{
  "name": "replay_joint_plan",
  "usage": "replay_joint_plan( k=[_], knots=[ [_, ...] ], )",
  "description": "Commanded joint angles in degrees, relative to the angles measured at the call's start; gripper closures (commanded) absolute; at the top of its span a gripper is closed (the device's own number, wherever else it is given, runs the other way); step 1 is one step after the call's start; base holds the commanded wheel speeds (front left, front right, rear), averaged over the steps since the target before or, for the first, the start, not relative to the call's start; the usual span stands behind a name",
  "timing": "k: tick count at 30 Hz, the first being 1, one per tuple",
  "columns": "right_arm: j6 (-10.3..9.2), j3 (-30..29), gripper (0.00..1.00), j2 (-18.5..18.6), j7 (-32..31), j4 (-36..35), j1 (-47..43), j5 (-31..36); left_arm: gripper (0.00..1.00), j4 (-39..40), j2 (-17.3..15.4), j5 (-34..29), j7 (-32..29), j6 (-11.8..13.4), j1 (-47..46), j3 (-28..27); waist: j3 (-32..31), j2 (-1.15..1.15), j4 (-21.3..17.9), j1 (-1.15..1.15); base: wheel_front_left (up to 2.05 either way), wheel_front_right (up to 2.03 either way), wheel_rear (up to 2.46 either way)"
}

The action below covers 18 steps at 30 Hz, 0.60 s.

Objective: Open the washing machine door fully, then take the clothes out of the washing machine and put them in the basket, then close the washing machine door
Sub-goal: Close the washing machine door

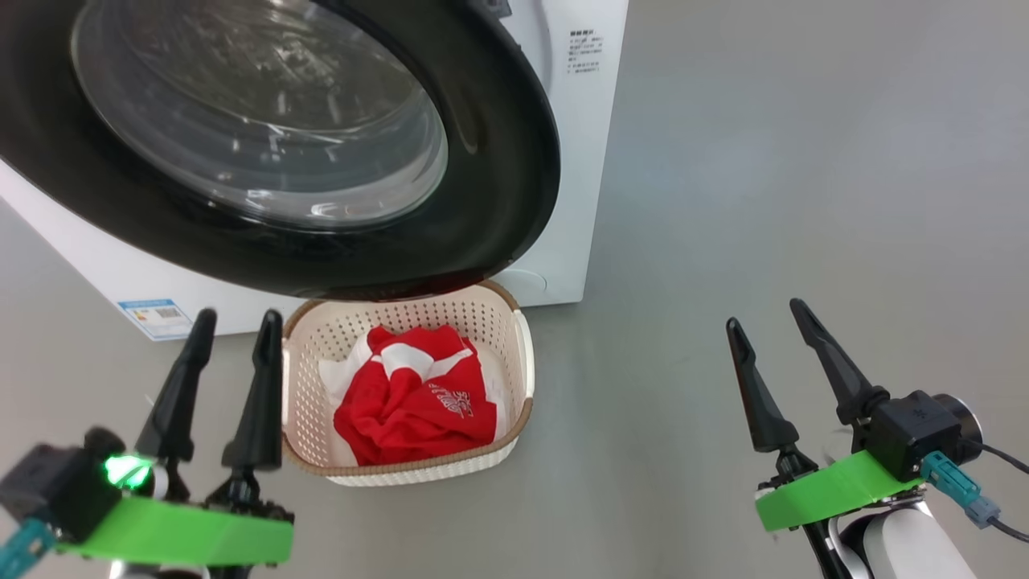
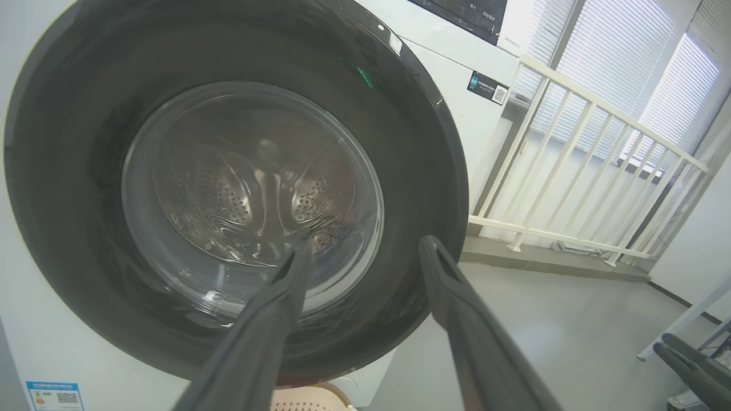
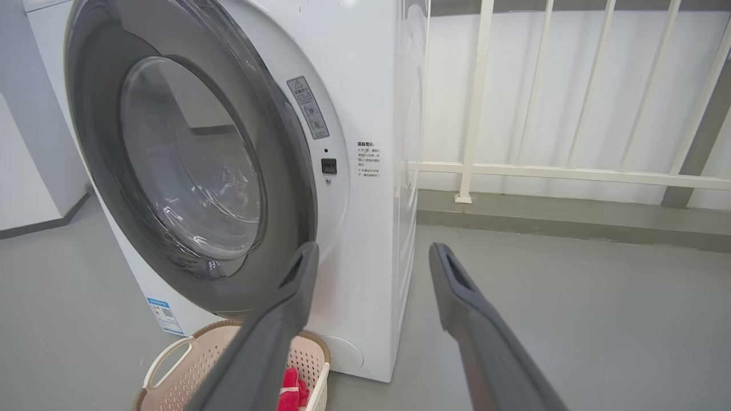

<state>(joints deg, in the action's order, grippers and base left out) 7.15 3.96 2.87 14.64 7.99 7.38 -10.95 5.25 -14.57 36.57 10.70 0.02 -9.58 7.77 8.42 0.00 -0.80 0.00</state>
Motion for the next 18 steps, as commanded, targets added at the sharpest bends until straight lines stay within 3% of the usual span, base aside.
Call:
replay_joint_plan(
  k=[1,10,18],
  knots=[
    [0.34,0.9,0.00,0.0,0.4,-1.5,0.3,-0.6,0.00,2.1,-1.9,-1.7,0.8,1.0,0.3,-1.8,-0.8,0.00,0.0,0.00,0.00,0.00,0.00],
    [0.34,0.6,0.00,0.0,0.4,-2.2,-2.1,-0.2,0.00,2.7,-3.2,-8.0,1.5,7.1,7.8,-2.3,-3.7,0.00,-0.5,0.00,0.00,0.00,0.00],
    [0.34,0.3,0.00,0.0,0.4,-3.1,-4.7,-0.1,0.00,1.7,-2.8,-9.1,2.8,9.2,12.0,-3.7,-5.4,0.00,-0.3,0.00,0.00,0.00,0.00]
  ],
)
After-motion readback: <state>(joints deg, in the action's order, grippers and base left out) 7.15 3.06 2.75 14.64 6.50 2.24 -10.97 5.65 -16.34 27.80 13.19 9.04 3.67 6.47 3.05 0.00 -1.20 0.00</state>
